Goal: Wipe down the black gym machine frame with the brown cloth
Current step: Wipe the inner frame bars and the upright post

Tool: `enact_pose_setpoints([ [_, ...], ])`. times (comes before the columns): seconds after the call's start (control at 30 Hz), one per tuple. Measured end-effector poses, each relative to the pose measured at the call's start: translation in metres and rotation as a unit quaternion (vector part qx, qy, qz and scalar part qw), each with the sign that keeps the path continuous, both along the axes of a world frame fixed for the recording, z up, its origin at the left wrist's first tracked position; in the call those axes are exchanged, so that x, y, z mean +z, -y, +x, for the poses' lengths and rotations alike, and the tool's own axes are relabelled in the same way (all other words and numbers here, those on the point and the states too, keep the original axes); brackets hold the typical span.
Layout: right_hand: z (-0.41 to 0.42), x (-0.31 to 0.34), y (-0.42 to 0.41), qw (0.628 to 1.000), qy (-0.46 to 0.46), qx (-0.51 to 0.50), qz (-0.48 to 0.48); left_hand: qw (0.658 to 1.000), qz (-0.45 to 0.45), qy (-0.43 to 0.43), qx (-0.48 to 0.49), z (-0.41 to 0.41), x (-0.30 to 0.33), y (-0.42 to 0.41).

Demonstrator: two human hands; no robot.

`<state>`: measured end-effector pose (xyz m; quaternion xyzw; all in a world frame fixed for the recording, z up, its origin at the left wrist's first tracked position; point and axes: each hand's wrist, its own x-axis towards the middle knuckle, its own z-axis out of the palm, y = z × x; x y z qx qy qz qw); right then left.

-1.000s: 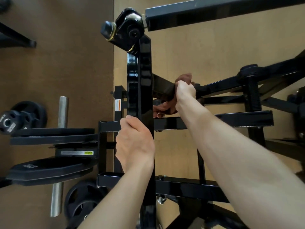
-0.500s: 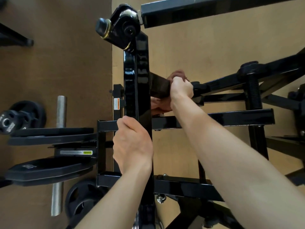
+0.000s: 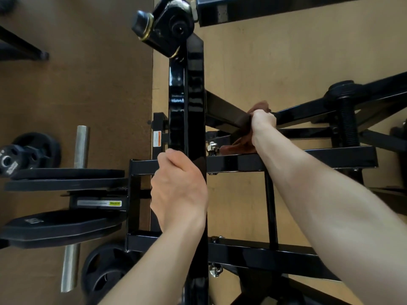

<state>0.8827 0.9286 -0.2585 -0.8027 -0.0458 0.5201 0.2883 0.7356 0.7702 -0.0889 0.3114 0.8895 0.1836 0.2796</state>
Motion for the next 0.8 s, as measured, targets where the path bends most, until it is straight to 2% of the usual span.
enact_pose_setpoints([
  [0.07, -0.013, -0.026, -0.008, 1.000, 0.007, 0.008, 0.027, 1.000, -0.005, 0.000, -0.002, 0.001, 0.002, 0.000],
  [0.1, -0.027, -0.011, -0.007, 0.998, 0.014, 0.034, 0.045, 1.000, -0.007, 0.000, -0.002, 0.002, 0.004, -0.001],
  [0.2, -0.083, 0.106, 0.018, 0.975, 0.017, 0.190, 0.110, 1.000, -0.011, 0.004, 0.004, 0.002, 0.009, -0.002],
  [0.3, -0.098, 0.127, 0.036, 0.955, 0.005, 0.234, 0.181, 1.000, -0.015, 0.000, 0.011, 0.005, 0.013, -0.003],
  [0.37, -0.088, 0.120, 0.034, 0.962, 0.021, 0.218, 0.165, 1.000, -0.013, -0.004, 0.016, 0.007, 0.013, -0.003],
  [0.47, -0.061, 0.091, 0.018, 0.971, 0.061, 0.212, 0.091, 1.000, -0.012, -0.008, 0.014, 0.006, 0.011, -0.002],
  [0.6, -0.022, 0.045, 0.010, 0.968, 0.103, 0.228, 0.028, 1.000, -0.012, -0.006, 0.014, 0.004, 0.008, -0.002],
  [0.8, 0.016, 0.001, 0.012, 0.981, 0.061, 0.182, -0.004, 1.000, -0.009, -0.011, 0.010, 0.002, 0.003, -0.001],
])
